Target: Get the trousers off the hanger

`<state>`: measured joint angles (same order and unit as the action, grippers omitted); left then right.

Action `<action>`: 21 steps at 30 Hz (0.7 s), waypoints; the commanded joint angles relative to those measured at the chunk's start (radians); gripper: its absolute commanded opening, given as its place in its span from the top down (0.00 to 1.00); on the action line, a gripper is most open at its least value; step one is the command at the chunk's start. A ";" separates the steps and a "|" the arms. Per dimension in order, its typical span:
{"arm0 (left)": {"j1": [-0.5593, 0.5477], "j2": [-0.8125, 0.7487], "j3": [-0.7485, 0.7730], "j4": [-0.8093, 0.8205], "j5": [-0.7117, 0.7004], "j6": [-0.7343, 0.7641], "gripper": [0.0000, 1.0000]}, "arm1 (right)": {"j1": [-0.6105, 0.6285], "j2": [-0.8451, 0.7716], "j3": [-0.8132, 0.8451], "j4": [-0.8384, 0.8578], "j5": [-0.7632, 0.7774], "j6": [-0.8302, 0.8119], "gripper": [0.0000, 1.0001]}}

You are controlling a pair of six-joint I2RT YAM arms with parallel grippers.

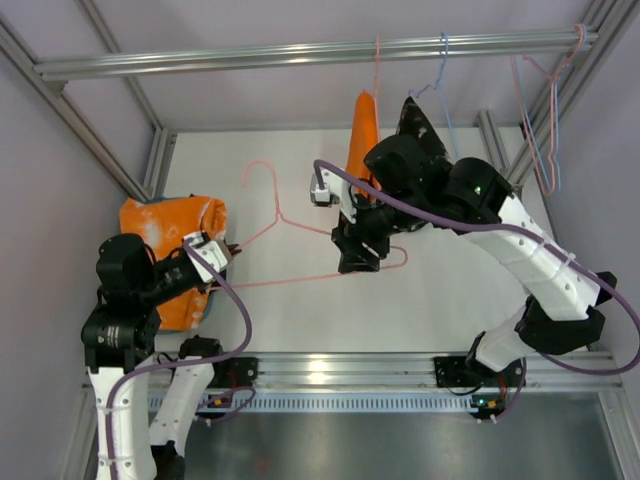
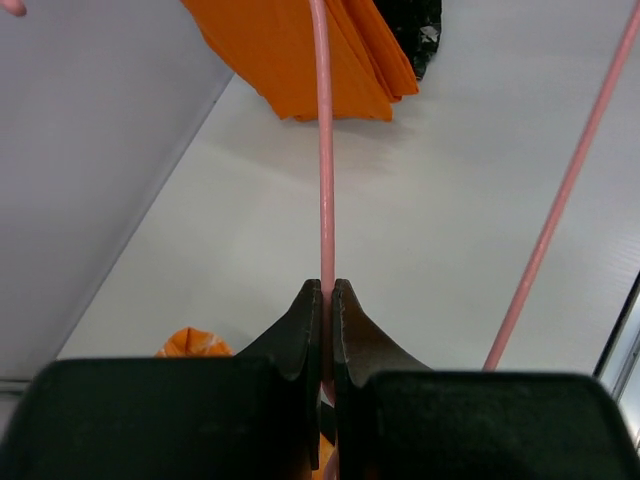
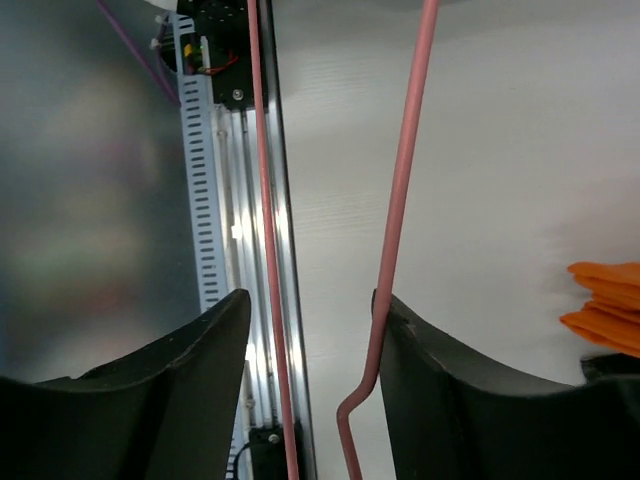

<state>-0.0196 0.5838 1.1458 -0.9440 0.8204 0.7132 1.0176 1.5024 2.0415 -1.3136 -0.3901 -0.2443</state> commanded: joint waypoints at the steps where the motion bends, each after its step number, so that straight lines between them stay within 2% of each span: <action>1: 0.004 -0.021 -0.001 0.040 0.000 0.086 1.00 | -0.034 -0.004 0.006 -0.180 -0.110 0.010 0.48; 2: 0.004 -0.030 -0.004 0.040 -0.001 0.100 1.00 | -0.053 -0.001 0.003 -0.182 -0.130 0.020 0.52; 3: 0.004 -0.033 -0.006 0.039 -0.003 0.106 1.00 | -0.103 -0.002 0.002 -0.184 -0.177 0.026 0.64; 5: 0.004 -0.038 -0.009 0.040 -0.003 0.115 1.00 | -0.157 0.001 -0.001 -0.184 -0.219 0.043 0.72; 6: 0.006 -0.041 -0.012 0.040 -0.004 0.115 1.00 | -0.195 -0.002 -0.001 -0.184 -0.239 0.045 0.83; 8: 0.006 -0.044 -0.014 0.040 -0.001 0.120 1.00 | -0.205 -0.008 -0.009 -0.184 -0.242 0.043 0.91; 9: 0.006 -0.042 -0.014 0.040 0.000 0.118 1.00 | -0.205 -0.016 -0.013 -0.184 -0.254 0.045 0.98; 15: 0.006 -0.032 0.003 0.040 0.013 0.108 1.00 | -0.203 -0.037 -0.046 -0.184 -0.277 0.043 1.00; 16: 0.006 -0.023 0.012 0.040 0.017 0.103 1.00 | -0.202 -0.036 -0.050 -0.182 -0.273 0.043 0.97; 17: 0.006 -0.022 0.017 0.040 0.022 0.101 1.00 | -0.200 -0.036 -0.052 -0.184 -0.268 0.042 0.83; 18: 0.006 -0.019 0.020 0.040 0.028 0.101 1.00 | -0.201 -0.036 -0.052 -0.182 -0.259 0.040 0.57; 21: 0.006 -0.012 0.032 0.040 0.037 0.101 1.00 | -0.201 -0.028 -0.046 -0.182 -0.234 0.043 0.33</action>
<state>-0.0193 0.5552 1.1423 -0.9432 0.8165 0.8024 0.8150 1.5017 1.9892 -1.3510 -0.6277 -0.1928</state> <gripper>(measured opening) 0.047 0.615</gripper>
